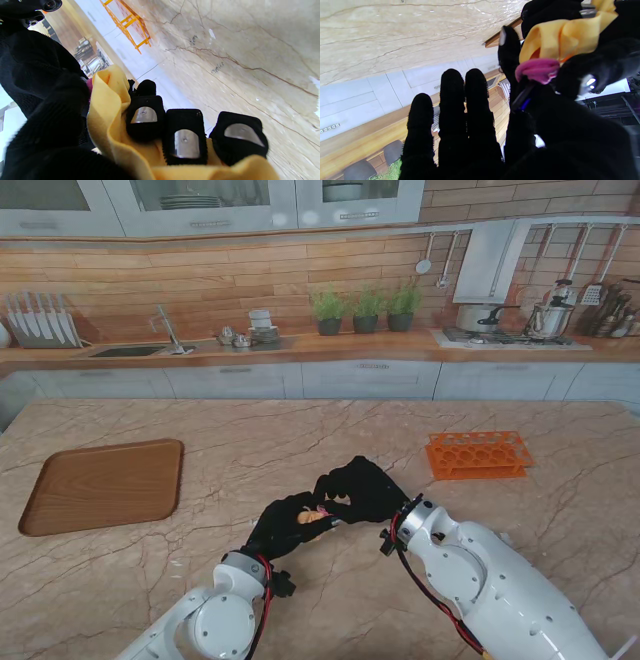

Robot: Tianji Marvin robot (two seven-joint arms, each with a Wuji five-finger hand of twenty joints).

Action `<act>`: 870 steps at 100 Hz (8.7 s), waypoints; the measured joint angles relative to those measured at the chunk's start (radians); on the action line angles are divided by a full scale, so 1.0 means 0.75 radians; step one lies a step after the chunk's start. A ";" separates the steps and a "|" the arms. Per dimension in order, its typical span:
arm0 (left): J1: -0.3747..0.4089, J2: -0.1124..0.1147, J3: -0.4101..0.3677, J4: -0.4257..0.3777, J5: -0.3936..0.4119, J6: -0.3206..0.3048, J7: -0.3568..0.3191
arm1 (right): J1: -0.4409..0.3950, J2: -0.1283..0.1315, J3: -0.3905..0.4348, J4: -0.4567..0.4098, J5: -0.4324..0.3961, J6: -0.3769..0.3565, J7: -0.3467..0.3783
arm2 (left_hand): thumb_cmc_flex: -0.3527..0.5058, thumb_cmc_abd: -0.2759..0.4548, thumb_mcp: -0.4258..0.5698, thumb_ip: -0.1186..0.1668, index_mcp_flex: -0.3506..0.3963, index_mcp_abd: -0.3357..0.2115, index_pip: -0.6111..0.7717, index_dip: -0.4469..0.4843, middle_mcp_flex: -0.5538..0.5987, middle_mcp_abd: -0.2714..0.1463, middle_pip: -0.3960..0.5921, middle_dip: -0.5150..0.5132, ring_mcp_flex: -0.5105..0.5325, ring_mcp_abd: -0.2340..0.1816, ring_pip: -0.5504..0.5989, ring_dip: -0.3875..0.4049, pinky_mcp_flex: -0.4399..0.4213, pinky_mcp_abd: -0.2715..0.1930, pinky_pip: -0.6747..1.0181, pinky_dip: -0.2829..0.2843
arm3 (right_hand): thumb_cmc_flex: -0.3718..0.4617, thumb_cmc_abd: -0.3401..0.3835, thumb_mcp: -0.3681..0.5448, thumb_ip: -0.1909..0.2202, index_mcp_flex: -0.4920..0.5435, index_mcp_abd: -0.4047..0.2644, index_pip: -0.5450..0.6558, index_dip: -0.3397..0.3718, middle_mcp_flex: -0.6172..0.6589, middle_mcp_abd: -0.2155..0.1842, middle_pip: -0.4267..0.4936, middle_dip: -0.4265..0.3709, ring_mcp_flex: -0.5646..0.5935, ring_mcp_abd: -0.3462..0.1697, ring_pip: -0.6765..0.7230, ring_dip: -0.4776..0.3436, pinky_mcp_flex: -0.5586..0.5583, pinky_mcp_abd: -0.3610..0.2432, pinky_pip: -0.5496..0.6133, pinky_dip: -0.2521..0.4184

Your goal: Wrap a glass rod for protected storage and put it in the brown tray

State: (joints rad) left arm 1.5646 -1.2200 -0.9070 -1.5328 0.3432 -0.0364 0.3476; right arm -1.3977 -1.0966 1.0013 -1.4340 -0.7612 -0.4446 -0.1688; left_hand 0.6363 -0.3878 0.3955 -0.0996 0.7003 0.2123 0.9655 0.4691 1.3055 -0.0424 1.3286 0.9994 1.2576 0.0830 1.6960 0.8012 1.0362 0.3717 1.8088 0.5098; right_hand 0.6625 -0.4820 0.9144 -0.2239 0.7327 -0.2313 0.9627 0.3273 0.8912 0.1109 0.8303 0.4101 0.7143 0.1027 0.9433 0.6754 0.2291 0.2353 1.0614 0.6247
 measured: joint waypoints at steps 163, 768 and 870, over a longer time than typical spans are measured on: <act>-0.054 -0.007 0.009 0.030 0.026 -0.068 0.006 | -0.166 0.000 0.240 -0.121 -0.053 -0.050 -0.031 | -0.023 -0.172 0.772 0.090 -0.145 -0.082 -0.194 -0.074 0.000 -0.031 0.057 0.037 0.000 -0.011 0.025 0.001 0.002 0.007 0.012 0.000 | -0.299 0.103 -0.179 0.181 -0.105 0.023 -0.130 0.088 -0.153 0.062 -0.040 0.001 -0.094 0.027 -0.058 0.019 -0.051 0.005 -0.143 0.067; -0.056 -0.035 -0.041 0.049 0.041 -0.058 0.104 | -0.336 0.014 0.357 -0.210 -0.290 -0.002 -0.265 | -0.205 0.208 0.138 0.186 -0.020 -0.043 -0.152 -0.023 0.000 -0.015 0.073 0.036 0.000 0.024 0.030 0.001 0.001 0.047 0.016 0.033 | -0.269 -0.235 0.075 0.195 -0.187 0.010 -0.241 0.280 -0.311 0.008 -0.186 -0.047 -0.052 -0.003 -0.152 0.004 0.004 0.002 -0.191 0.082; 0.036 0.073 -0.332 -0.092 0.244 -0.096 -0.185 | -0.387 -0.045 0.415 -0.157 0.159 -0.012 -0.123 | 0.037 -0.104 0.306 0.106 -0.079 -0.036 -0.369 -0.008 -0.226 0.014 -0.044 0.143 -0.145 -0.013 -0.157 0.201 -0.313 -0.007 -0.056 0.163 | -0.422 -0.155 -0.346 0.212 -0.466 0.159 -0.371 0.276 -0.409 0.037 -0.244 -0.068 -0.116 0.022 -0.558 -0.165 0.003 0.003 -0.436 0.082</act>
State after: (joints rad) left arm 1.5917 -1.1654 -1.1557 -1.6019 0.5262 -0.1081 0.2091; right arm -1.6884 -1.1303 1.3123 -1.5520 -0.6422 -0.4536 -0.2609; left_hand 0.6642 -0.4661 0.6251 -0.0199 0.6409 0.1852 0.6891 0.4635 1.1359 -0.0320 1.2957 1.1064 1.1490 0.0730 1.5779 0.9518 0.8016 0.3664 1.7671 0.6322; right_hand 0.3458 -0.5979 0.6548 -0.0646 0.3829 -0.1124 0.6847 0.5346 0.5846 0.1387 0.6476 0.3590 0.6274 0.1190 0.5252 0.5520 0.2312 0.2377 0.7345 0.6860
